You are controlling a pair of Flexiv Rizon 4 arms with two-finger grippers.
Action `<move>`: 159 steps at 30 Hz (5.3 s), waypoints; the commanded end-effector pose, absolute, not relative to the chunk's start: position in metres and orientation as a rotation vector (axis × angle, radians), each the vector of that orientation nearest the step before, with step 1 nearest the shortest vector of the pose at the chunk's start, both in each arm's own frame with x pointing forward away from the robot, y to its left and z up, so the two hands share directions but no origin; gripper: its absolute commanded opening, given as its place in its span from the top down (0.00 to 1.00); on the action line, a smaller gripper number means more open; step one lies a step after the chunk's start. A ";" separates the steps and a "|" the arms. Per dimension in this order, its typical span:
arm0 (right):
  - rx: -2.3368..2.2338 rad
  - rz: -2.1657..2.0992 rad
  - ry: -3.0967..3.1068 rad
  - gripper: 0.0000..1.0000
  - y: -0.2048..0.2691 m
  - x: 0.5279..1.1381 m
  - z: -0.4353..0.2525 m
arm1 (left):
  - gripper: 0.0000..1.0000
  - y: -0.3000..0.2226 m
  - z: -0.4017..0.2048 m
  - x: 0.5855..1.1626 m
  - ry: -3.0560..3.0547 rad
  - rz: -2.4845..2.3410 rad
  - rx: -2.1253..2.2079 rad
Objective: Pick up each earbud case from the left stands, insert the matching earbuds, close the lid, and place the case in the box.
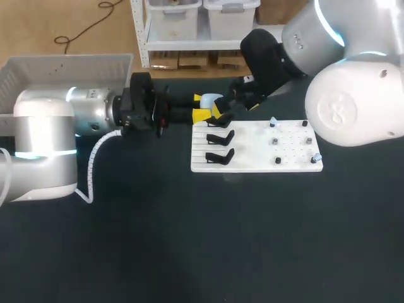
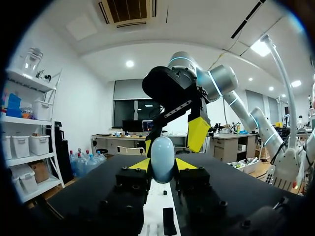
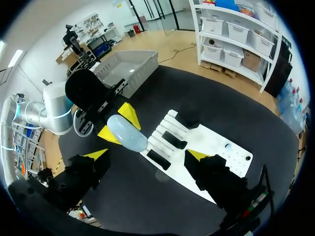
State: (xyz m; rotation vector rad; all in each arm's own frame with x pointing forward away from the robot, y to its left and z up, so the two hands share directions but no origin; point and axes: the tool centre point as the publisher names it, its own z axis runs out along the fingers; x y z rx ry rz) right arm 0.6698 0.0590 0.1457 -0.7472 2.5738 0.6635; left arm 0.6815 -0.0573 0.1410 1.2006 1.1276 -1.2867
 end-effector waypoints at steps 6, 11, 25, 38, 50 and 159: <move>-0.747 0.669 2.583 0.00 0.063 0.679 0.142 | 1.00 -0.057 0.140 0.682 1.125 -1.286 1.199; -0.746 0.667 2.584 0.00 0.063 0.681 0.142 | 1.00 -0.057 0.140 0.682 1.125 -1.286 1.199; -0.706 0.653 2.568 0.00 0.059 0.690 0.149 | 1.00 -0.057 0.140 0.682 1.125 -1.286 1.199; -0.729 0.593 2.486 0.00 0.045 0.689 0.184 | 1.00 -0.057 0.140 0.682 1.125 -1.286 1.199; -0.784 0.267 2.633 0.00 -0.030 0.656 0.176 | 1.00 -0.057 0.140 0.682 1.125 -1.286 1.199; -0.991 -0.198 2.786 1.00 -0.143 0.649 0.011 | 1.00 -0.057 0.140 0.682 1.125 -1.286 1.199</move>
